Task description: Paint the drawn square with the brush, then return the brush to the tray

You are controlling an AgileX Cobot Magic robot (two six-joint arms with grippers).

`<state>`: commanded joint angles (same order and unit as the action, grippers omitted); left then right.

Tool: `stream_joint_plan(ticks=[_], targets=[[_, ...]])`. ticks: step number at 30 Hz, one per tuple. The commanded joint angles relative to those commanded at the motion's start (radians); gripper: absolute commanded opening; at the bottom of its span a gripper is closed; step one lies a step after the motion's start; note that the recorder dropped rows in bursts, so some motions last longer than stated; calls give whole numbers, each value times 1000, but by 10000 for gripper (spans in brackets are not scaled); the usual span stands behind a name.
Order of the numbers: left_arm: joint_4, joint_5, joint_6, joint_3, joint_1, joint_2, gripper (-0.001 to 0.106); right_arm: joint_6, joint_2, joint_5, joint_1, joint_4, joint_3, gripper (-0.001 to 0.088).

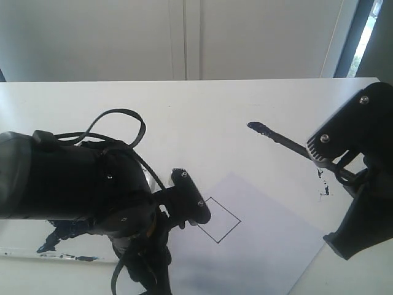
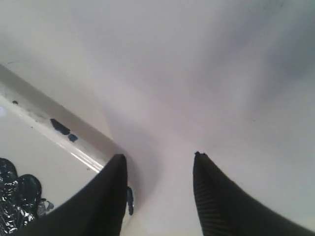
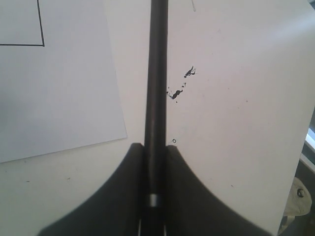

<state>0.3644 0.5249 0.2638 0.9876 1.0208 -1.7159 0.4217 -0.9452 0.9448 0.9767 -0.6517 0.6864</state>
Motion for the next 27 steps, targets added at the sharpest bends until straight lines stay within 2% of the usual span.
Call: stream_joint_plan(ticks=[10,20,27], targets=[[-30,-7,-58,0,0,-75,479,0,0,-4,0,7,0,0],[-45,-19,-61,0,0,-77,479,0,0,-9,0,15,0,0],[-123,31,-114,0,-42,-51,478,0,0,-9,0,15,0,0]])
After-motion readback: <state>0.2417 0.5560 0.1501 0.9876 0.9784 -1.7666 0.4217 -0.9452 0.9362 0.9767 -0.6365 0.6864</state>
